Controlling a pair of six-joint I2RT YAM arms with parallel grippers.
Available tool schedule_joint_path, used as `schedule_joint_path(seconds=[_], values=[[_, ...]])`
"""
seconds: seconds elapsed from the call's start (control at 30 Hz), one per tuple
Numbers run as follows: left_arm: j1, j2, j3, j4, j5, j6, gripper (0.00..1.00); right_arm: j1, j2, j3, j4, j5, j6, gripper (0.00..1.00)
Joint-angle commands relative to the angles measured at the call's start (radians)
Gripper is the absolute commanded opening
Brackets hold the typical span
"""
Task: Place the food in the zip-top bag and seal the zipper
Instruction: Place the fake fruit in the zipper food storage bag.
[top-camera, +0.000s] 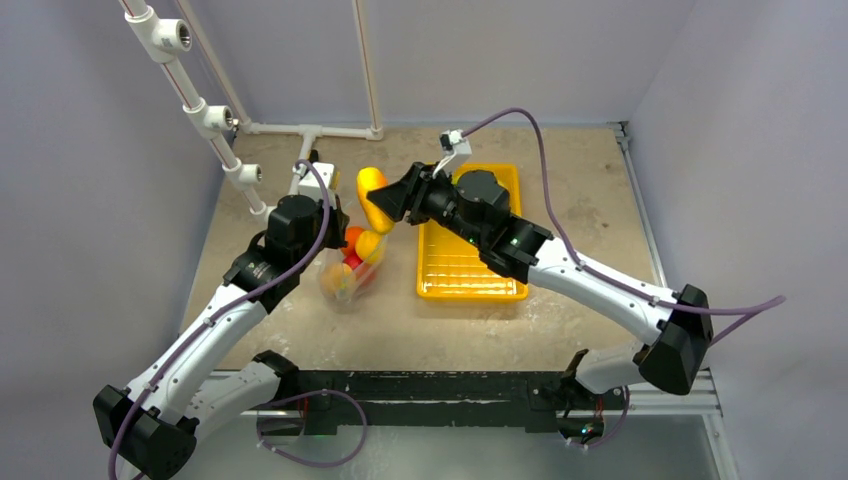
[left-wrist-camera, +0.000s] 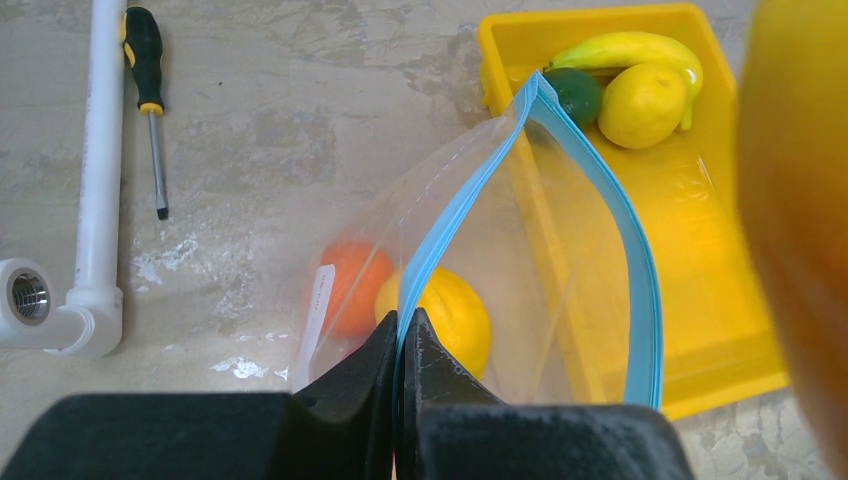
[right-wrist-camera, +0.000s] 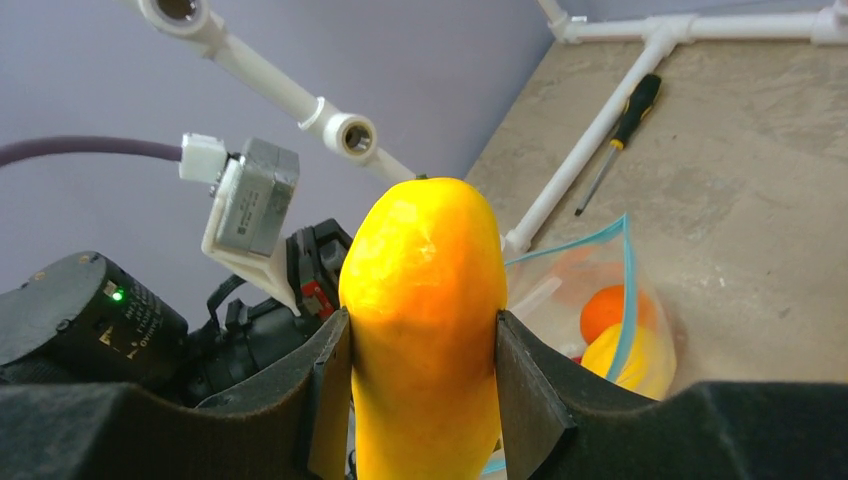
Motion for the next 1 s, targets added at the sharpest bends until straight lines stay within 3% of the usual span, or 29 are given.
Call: schedule_joint_path(seconds=[0.0, 0.97], values=[[0.005, -0.016, 0.002, 0.042, 0.001, 0.005, 0.00, 0.031, 0.028, -0.020, 0.080, 0.048, 0.060, 0.00], [0.005, -0.016, 0.003, 0.038, -0.012, 0.001, 0.00, 0.090, 0.192, -0.036, 0.000, 0.180, 0.208, 0.00]])
